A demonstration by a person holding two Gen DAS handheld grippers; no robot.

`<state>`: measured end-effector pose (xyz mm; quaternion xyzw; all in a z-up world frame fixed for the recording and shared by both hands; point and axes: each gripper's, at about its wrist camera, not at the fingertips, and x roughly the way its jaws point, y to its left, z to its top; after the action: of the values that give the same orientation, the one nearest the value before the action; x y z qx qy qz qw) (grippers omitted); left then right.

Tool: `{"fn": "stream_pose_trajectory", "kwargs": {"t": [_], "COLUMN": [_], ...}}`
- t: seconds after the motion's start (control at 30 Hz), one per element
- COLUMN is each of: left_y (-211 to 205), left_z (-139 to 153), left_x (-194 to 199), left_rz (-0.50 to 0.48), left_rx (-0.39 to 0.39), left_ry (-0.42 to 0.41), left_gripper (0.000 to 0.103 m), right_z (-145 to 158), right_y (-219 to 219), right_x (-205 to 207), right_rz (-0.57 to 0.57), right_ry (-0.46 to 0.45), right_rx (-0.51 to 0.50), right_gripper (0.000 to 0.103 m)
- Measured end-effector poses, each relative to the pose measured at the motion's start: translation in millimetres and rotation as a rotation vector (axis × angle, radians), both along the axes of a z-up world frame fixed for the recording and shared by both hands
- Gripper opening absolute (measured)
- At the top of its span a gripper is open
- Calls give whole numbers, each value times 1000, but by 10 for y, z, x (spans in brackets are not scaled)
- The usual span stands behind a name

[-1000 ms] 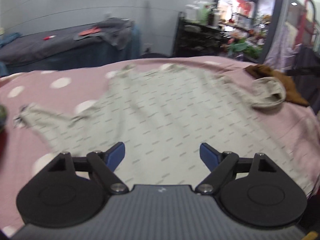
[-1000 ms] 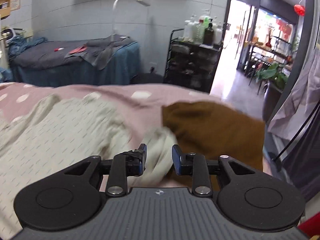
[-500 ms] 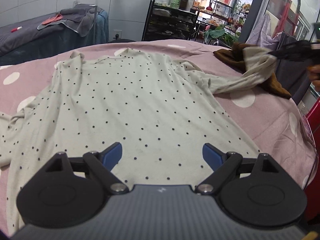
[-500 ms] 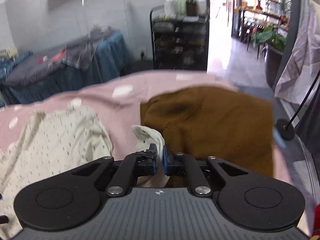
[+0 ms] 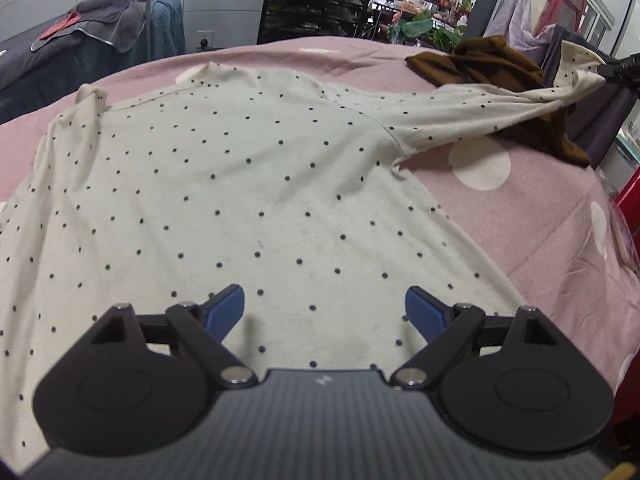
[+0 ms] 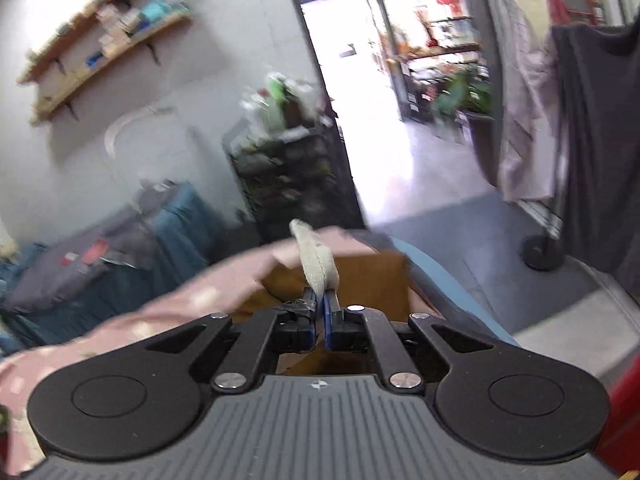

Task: Fold small clothes

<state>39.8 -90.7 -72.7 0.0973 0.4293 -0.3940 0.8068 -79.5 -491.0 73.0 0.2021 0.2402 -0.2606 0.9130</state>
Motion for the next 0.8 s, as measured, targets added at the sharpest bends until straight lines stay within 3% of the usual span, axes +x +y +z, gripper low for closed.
{"fn": "stream_pose_trajectory", "kwargs": {"t": [0.1,0.27,0.4,0.5,0.53,0.6,0.7,0.8], "left_y": [48,328,672,983,1083,1296,1550,1683], "left_z": [-47,128,284,366,384,405,373,321], "left_x": [47,73,79,93,101,127,195,312], "left_rz": [14,64,147,226,250,295,348,385], "left_rx": [32,-13,-42,-45,-42,-44,-32,-28], "left_ry": [12,-15,-46,-69,-76,-83,-79,-73], "left_gripper": [88,88,90,94,94,95,97,97], "right_z": [-102,146,265,125,39,-120,-475,-696], "right_y": [112,522,1016,1386,1559,1976,2415,2456], "right_x": [128,675,1335,1792,1937,2205,2290,2159], "right_rz": [14,189,370,414,412,491,659,628], "right_ry": [24,-81,-229,-358,-351,-257,-166,-79], "right_rx": [-68,-40,178,469,522,526,626,594], "right_gripper": [6,6,6,8,11,30,32,36]}}
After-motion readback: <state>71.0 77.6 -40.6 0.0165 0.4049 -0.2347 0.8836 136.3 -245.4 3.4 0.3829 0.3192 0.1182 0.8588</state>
